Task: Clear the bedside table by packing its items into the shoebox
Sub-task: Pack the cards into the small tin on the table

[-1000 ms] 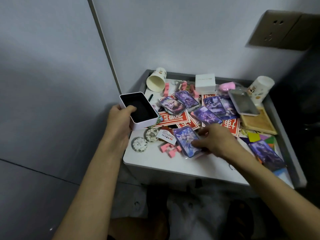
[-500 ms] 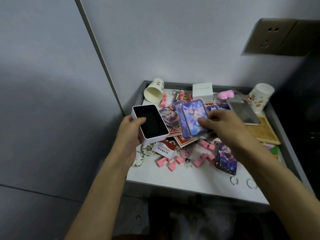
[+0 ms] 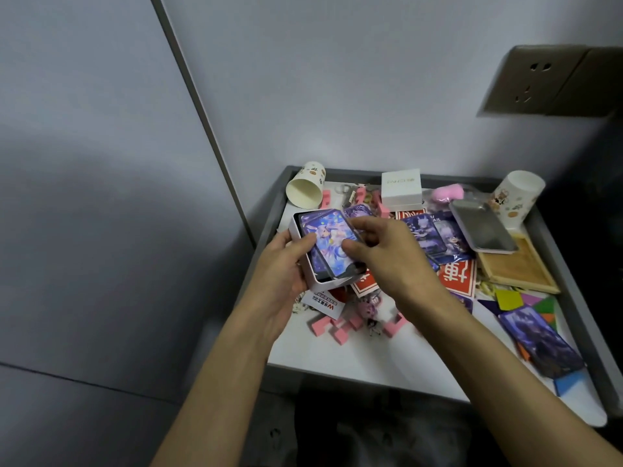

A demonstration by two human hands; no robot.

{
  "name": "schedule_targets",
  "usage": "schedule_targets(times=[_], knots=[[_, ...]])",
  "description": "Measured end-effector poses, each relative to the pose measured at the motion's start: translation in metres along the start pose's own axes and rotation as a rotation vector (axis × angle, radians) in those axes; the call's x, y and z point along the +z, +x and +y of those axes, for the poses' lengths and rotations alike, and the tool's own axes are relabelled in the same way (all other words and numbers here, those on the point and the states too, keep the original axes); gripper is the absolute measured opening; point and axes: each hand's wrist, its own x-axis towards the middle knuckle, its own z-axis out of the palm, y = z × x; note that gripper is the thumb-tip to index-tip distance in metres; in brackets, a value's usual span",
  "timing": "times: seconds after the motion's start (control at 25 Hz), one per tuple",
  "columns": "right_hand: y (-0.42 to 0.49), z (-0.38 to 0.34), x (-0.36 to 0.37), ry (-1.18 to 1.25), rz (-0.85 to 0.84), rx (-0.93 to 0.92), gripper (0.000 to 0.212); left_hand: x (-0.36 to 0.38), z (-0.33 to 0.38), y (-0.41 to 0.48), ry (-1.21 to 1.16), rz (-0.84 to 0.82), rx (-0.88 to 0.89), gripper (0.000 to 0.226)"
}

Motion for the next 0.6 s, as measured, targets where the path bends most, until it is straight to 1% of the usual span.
schedule_targets(times=[0.12,0.24,0.36,0.48,0.6], knots=[[0.0,0.003,0.004,-0.081,0.039,-0.045,0.032,-0.002,-0.001,-0.003,0.009,-0.02,-0.006,0.029],[0.0,0.004,0.011,-0.254,0.162,-0.096,0.025,0.0,-0.001,-0.004,0.001,-0.033,-0.014,0.031],[-0.002,0.003,0.016,-0.336,0.245,-0.117,0.02,0.001,-0.002,-0.005,-0.005,-0.051,-0.03,0.03],[-0.005,0.002,0.021,-0.38,0.269,-0.118,0.018,0.002,-0.002,-0.005,-0.019,-0.054,-0.033,0.029],[-0.005,0.0,0.022,-0.352,0.253,-0.08,0.021,0.002,-0.002,-0.005,-0.035,-0.043,-0.039,0.029]])
